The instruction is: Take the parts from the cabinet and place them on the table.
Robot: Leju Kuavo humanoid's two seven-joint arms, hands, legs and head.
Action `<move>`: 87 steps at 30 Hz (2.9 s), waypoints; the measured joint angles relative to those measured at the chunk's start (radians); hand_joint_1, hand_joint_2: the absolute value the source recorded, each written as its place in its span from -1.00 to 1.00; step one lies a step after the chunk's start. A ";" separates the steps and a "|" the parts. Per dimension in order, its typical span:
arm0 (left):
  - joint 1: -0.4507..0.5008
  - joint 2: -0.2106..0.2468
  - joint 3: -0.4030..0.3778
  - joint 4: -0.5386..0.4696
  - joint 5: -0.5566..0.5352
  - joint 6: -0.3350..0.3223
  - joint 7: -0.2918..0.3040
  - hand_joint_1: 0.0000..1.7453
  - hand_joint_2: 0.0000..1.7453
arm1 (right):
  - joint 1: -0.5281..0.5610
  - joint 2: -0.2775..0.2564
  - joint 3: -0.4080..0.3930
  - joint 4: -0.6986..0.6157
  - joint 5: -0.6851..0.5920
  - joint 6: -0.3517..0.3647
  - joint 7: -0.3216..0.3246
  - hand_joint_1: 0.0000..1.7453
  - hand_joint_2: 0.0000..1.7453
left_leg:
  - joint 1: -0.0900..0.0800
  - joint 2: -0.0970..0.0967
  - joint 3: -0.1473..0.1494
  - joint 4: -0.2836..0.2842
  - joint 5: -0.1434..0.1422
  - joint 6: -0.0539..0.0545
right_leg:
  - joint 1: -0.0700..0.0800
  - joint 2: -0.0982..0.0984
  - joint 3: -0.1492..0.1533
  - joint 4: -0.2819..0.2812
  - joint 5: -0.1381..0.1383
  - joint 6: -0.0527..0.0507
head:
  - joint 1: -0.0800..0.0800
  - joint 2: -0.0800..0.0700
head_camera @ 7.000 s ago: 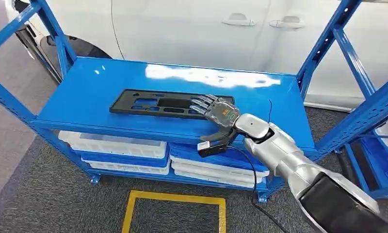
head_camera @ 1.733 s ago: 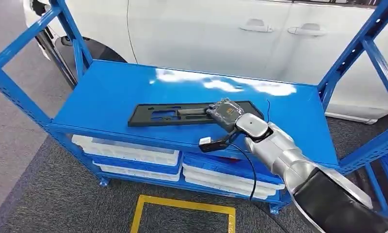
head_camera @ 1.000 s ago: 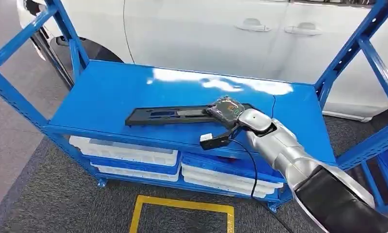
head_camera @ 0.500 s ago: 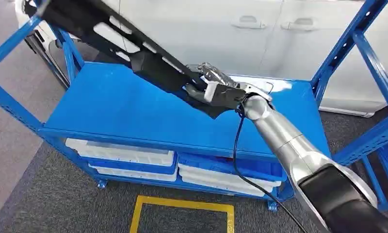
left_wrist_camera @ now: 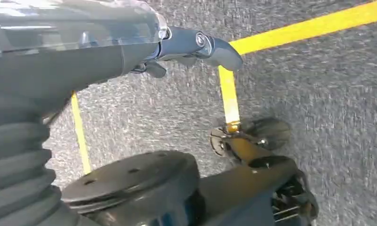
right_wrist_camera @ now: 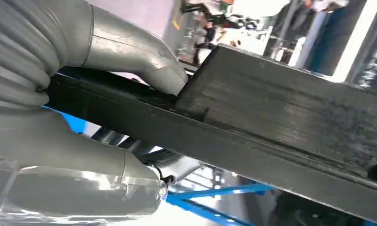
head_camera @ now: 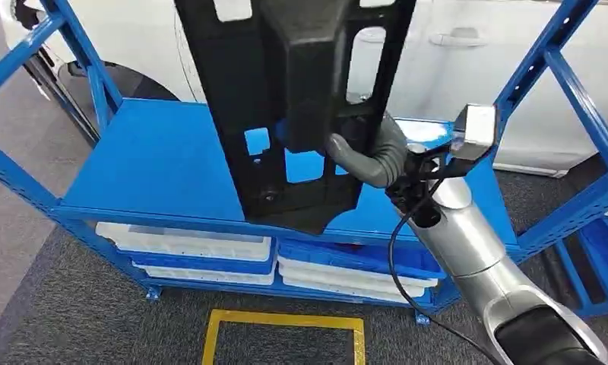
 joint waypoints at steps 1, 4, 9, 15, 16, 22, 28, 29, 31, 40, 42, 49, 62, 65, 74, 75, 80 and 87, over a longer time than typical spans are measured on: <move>-0.001 0.000 0.000 0.000 -0.013 0.005 0.018 -1.00 1.00 | 0.001 0.000 -0.003 -0.016 -0.005 0.000 0.004 1.00 1.00 | 0.000 0.004 -0.001 0.000 0.000 0.005 | 0.000 -0.001 -0.031 0.065 -0.039 0.002 | 0.000 0.000; 0.004 0.000 -0.013 0.000 -0.053 0.028 0.077 -1.00 1.00 | 0.029 0.001 0.003 -0.047 -0.010 -0.008 0.009 1.00 1.00 | -0.003 0.014 -0.002 0.000 -0.001 0.008 | -0.001 -0.001 -0.137 0.281 -0.118 0.007 | 0.000 0.000; 0.003 0.000 -0.014 0.000 -0.018 0.021 0.086 -1.00 1.00 | 0.044 0.001 0.009 -0.077 -0.011 -0.040 0.008 1.00 1.00 | -0.004 0.015 0.002 0.000 -0.002 0.001 | 0.001 -0.021 0.008 -0.012 0.029 -0.008 | 0.000 0.000; 0.007 0.000 0.009 0.000 0.027 -0.016 0.119 -1.00 1.00 | 0.049 -0.003 0.016 -0.083 -0.011 -0.091 0.031 1.00 1.00 | -0.007 0.016 -0.008 0.018 -0.023 -0.032 | 0.004 -0.014 0.008 -0.039 0.046 -0.040 | 0.000 0.000; 0.009 0.001 0.012 0.000 0.027 -0.026 0.119 -1.00 1.00 | 0.050 -0.005 0.016 -0.083 -0.012 -0.103 0.037 1.00 1.00 | -0.008 0.014 -0.023 0.065 -0.062 -0.034 | 0.004 -0.014 0.005 -0.039 0.049 -0.045 | 0.000 0.000; 0.007 0.003 0.028 0.000 0.029 -0.048 0.120 -1.00 1.00 | 0.094 -0.021 0.008 -0.072 -0.030 -0.143 0.039 1.00 1.00 | -0.008 0.013 -0.024 0.201 -0.121 -0.030 | 0.012 -0.008 -0.023 -0.032 0.067 -0.050 | 0.000 0.000; 0.010 0.004 0.030 0.000 0.028 -0.048 0.121 -1.00 1.00 | 0.106 -0.030 -0.011 -0.061 -0.027 -0.157 0.027 1.00 1.00 | -0.019 0.002 0.074 -0.002 -0.059 -0.006 | 0.010 0.000 -0.046 -0.029 0.099 -0.021 | 0.000 0.000; 0.011 0.004 0.031 0.000 0.028 -0.047 0.121 -1.00 1.00 | 0.108 -0.030 -0.014 -0.060 -0.026 -0.157 0.027 1.00 1.00 | -0.016 0.003 0.071 -0.011 -0.047 0.001 | 0.014 0.002 -0.047 -0.031 0.106 -0.013 | 0.000 0.000; 0.006 0.002 0.031 0.000 0.027 -0.047 0.121 -1.00 1.00 | 0.109 -0.030 -0.021 -0.058 -0.026 -0.157 0.025 1.00 1.00 | -0.011 0.013 0.055 -0.024 -0.021 0.016 | 0.008 -0.001 -0.072 0.022 0.031 -0.008 | 0.001 0.000; 0.005 0.002 0.031 0.000 0.028 -0.046 0.120 -1.00 1.00 | 0.117 -0.023 -0.028 -0.046 -0.026 -0.158 0.024 1.00 1.00 | -0.013 0.018 -0.057 -0.001 0.052 -0.004 | -0.006 -0.012 0.089 -0.036 -0.047 0.009 | 0.001 0.000; 0.005 0.002 0.031 0.000 0.027 -0.047 0.121 -1.00 1.00 | 0.120 -0.023 -0.029 -0.046 -0.027 -0.160 0.024 1.00 1.00 | -0.011 0.017 -0.054 -0.004 0.067 -0.016 | 0.001 -0.006 0.079 -0.034 -0.028 -0.010 | 0.000 0.000; 0.004 0.003 0.031 0.000 0.028 -0.053 0.127 -1.00 1.00 | 0.121 -0.026 -0.036 -0.037 -0.026 -0.180 0.023 1.00 1.00 | -0.007 0.011 -0.126 0.241 -0.143 -0.045 | 0.005 -0.011 0.005 -0.039 0.050 -0.054 | 0.000 0.000; 0.009 0.003 0.032 0.000 0.026 -0.058 0.135 -1.00 1.00 | 0.133 -0.029 -0.067 -0.024 -0.014 -0.178 0.018 1.00 1.00 | -0.014 0.018 0.087 -0.042 -0.034 0.018 | 0.007 -0.005 -0.124 0.018 0.056 -0.008 | 0.000 0.000; 0.009 0.003 0.032 0.000 0.026 -0.062 0.137 -1.00 1.00 | 0.134 -0.024 -0.071 -0.021 -0.013 -0.179 0.019 1.00 1.00 | -0.016 0.019 0.035 -0.038 0.005 0.015 | 0.002 -0.006 -0.161 0.242 -0.080 0.002 | 0.000 0.000; 0.008 0.002 0.032 0.000 0.017 -0.066 0.144 -1.00 1.00 | 0.144 -0.024 -0.097 -0.022 -0.009 -0.167 0.023 1.00 1.00 | -0.009 0.019 -0.051 -0.024 0.088 -0.026 | 0.010 -0.006 0.091 -0.041 -0.024 -0.019 | 0.000 0.000; 0.008 0.003 0.032 0.000 0.017 -0.066 0.145 -1.00 1.00 | 0.147 -0.024 -0.101 -0.022 -0.009 -0.162 0.023 1.00 1.00 | -0.013 0.016 -0.055 -0.029 0.095 -0.033 | 0.004 -0.008 0.085 -0.055 -0.008 -0.033 | 0.000 0.000; 0.000 0.004 0.032 0.000 0.012 -0.066 0.141 -1.00 1.00 | 0.150 -0.034 -0.105 -0.022 -0.010 -0.156 0.024 1.00 1.00 | -0.008 0.008 -0.115 0.247 -0.133 -0.045 | 0.005 -0.013 0.033 -0.058 0.042 -0.053 | 0.000 0.000; 0.005 0.002 0.027 0.000 -0.007 -0.072 0.156 -1.00 1.00 | 0.176 -0.035 -0.139 -0.037 -0.014 -0.154 0.023 1.00 1.00 | -0.008 -0.005 0.110 -0.020 -0.064 -0.035 | 0.009 -0.011 -0.032 -0.040 0.087 -0.025 | 0.000 0.000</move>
